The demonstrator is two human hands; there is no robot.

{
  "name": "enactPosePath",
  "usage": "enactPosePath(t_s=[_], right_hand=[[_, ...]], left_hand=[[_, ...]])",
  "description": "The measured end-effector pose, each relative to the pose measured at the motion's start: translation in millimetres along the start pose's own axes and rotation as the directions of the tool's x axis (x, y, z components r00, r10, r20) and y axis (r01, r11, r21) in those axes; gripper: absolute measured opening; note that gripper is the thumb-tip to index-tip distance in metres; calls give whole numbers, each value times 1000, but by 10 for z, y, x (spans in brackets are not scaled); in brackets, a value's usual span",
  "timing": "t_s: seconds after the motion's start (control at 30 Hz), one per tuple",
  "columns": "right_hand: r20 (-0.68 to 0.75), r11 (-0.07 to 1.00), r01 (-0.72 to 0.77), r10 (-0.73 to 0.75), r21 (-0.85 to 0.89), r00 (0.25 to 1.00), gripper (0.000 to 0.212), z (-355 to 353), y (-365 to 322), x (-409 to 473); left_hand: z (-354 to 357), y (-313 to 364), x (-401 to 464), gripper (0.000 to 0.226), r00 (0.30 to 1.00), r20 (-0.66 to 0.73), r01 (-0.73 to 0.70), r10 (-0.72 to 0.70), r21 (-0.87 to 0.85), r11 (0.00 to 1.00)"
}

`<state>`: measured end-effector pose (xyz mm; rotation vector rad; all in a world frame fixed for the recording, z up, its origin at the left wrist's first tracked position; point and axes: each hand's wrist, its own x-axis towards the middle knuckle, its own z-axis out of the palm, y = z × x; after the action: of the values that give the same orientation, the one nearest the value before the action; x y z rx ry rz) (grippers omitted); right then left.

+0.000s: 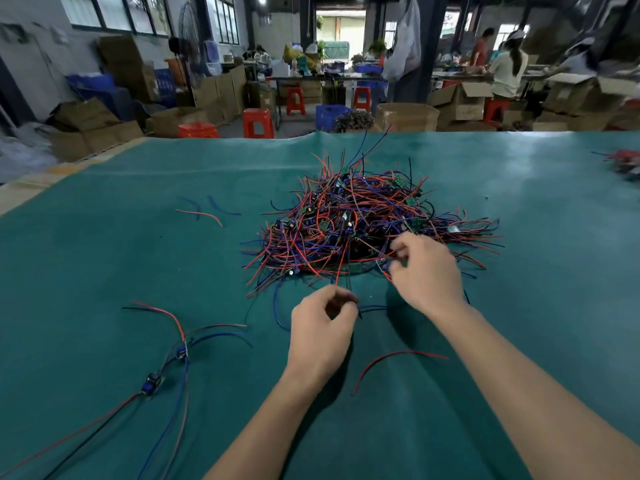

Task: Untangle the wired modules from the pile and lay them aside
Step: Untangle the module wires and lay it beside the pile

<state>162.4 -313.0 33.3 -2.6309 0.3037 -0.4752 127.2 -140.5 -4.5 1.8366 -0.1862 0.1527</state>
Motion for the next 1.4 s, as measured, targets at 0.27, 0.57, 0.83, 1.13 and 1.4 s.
enactPosePath(t_s=[0.27, 0.57, 0.83, 1.13, 1.4], right_hand=[[129, 1000, -15, 18, -22, 991, 53, 110, 315, 160], [201, 978, -64, 23, 200, 979, 29, 240, 76, 269], [123, 562, -233, 227, 794, 966, 19, -251, 13, -12], [151, 410, -134, -9, 902, 989, 24, -309, -50, -515], [-85, 769, 187, -171, 612, 982, 24, 70, -179, -688]], left_hand=[[4, -22, 2, 21, 999, 36, 21, -22, 38, 999], [3, -26, 2, 22, 998, 47, 32, -33, 21, 999], [4, -48, 18, 21, 996, 78, 52, -50, -23, 998], [-100, 39, 33, 29, 911, 413, 215, -24, -421, 881], [-139, 24, 83, 10, 901, 426, 351, -85, -597, 721]])
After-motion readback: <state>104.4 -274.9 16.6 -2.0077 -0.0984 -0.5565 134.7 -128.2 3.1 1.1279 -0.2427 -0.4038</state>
